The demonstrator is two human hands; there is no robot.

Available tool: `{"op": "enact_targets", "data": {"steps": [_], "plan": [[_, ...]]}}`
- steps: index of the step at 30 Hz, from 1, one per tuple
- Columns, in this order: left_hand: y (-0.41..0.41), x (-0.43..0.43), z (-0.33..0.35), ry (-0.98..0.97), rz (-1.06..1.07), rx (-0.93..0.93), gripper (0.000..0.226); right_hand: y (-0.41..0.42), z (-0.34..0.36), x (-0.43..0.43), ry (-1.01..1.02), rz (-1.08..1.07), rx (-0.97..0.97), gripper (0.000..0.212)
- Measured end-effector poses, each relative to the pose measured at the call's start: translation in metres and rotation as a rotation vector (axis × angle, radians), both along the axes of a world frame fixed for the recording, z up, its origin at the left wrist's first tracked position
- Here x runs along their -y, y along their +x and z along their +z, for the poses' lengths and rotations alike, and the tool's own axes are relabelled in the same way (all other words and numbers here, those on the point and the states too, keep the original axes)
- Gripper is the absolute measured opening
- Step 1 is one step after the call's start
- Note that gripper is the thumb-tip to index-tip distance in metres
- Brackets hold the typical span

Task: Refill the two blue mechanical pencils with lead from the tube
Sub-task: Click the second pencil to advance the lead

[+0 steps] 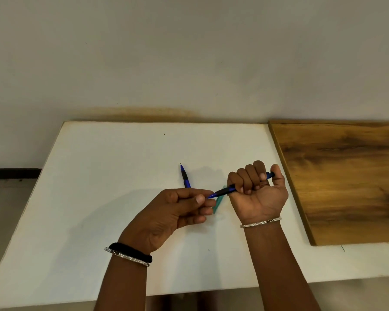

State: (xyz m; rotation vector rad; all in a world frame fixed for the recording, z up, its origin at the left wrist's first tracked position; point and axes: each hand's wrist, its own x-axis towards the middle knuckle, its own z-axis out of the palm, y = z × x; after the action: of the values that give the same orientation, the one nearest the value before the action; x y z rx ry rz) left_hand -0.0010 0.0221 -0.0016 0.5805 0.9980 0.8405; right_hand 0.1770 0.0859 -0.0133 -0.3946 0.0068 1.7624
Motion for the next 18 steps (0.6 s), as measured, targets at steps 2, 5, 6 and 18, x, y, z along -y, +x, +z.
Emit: {"op": "enact_targets", "data": {"steps": [2, 5, 6, 18], "plan": [[-0.001, 0.000, 0.001, 0.004, -0.003, 0.030, 0.031, 0.001, 0.001, 0.000, -0.002, -0.012, -0.014, 0.044], [-0.001, 0.000, 0.002, 0.006, -0.008, 0.047, 0.032, 0.001, 0.006, -0.001, -0.003, -0.033, -0.030, 0.039], [0.000, 0.000, 0.002, 0.010, -0.011, 0.049, 0.032, 0.001, 0.008, -0.001, 0.002, -0.040, -0.032, 0.036], [0.001, 0.001, 0.004, 0.016, 0.017, 0.073, 0.031, -0.002, 0.016, 0.000, 0.041, -0.041, -0.053, 0.035]]}}
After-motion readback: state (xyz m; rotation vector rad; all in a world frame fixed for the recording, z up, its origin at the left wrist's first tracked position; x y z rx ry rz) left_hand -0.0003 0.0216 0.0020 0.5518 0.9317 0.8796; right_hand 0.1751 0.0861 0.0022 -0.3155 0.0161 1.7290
